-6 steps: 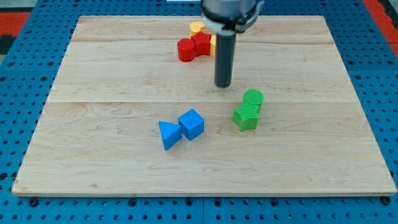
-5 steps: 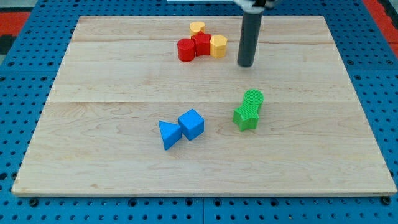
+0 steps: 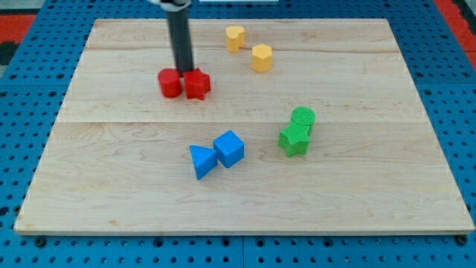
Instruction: Push the red star into the red circle
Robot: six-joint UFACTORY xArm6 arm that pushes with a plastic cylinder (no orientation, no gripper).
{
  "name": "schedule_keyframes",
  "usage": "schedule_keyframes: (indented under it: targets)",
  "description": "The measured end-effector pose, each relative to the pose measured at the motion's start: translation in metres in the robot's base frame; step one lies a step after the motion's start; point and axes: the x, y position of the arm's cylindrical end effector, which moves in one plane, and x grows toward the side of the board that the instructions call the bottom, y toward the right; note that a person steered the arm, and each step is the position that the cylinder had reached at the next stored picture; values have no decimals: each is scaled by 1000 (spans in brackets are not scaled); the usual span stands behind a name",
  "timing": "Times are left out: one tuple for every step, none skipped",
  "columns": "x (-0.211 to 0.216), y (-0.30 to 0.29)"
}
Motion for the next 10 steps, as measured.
schedule_keyframes:
  targets:
    - [16, 51]
    - [6, 122]
    - [-9, 133]
    - [-39, 124]
    - [-31, 125]
    - [9, 170]
    - [46, 157]
    - [43, 67]
    - [52, 11]
    - [74, 8]
